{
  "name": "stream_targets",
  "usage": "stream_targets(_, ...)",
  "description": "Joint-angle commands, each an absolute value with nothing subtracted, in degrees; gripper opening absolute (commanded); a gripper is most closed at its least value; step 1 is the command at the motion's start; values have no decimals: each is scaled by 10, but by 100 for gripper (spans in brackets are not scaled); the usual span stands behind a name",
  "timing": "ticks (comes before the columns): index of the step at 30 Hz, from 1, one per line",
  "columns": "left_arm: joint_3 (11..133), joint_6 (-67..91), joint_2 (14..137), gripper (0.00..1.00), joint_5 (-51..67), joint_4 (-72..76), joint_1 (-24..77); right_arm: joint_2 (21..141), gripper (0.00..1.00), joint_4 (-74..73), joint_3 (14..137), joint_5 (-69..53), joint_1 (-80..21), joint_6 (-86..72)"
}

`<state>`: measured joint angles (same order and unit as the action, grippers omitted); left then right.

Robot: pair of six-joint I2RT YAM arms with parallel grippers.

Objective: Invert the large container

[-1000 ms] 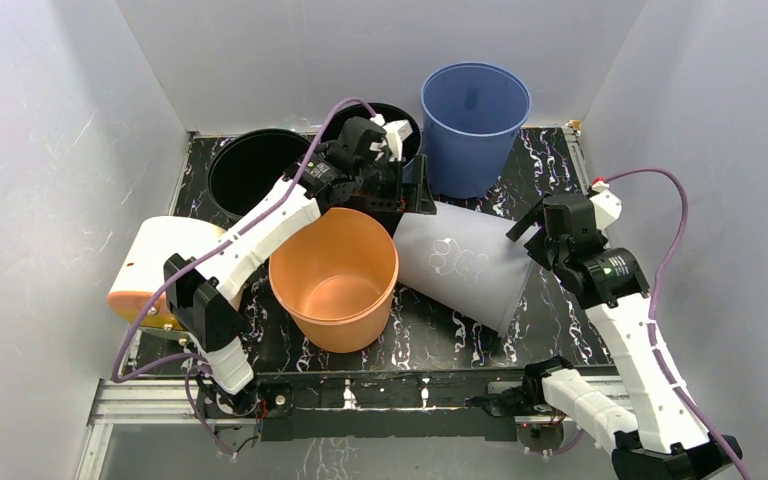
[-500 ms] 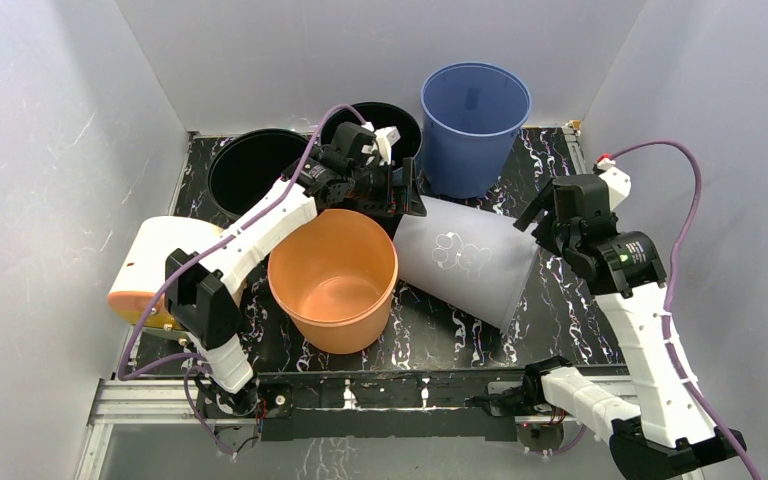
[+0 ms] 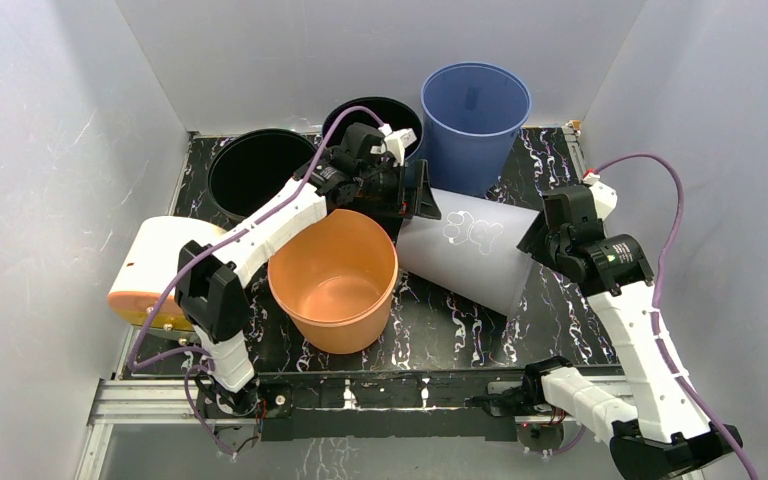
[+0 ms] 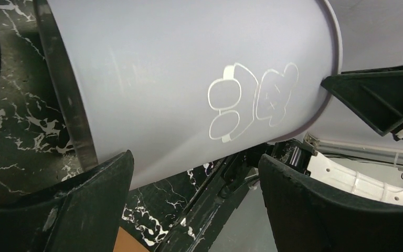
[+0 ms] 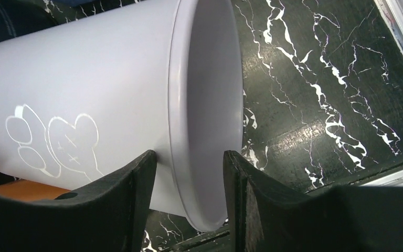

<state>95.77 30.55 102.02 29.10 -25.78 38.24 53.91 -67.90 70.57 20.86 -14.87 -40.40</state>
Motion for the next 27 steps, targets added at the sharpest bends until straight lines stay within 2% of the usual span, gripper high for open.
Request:
stream_targets(1, 944, 310, 1042, 87, 316, -265, 379, 520, 45, -649, 683, 206, -149, -403)
stream_targets(4, 939, 312, 1042, 87, 318, -258, 379, 516, 40, -640, 671, 204, -149, -404)
stream_targets(12, 971, 287, 1026, 88, 267, -293, 378, 522, 14, -628, 673, 214, -148, -397)
stream_targets(17, 977, 284, 1022, 89, 253, -290, 366, 513, 2, -634, 665, 215, -148, -396)
stream_targets(27, 1009, 255, 1044, 92, 220, -266, 363, 483, 0, -658, 649, 223, -148, -399)
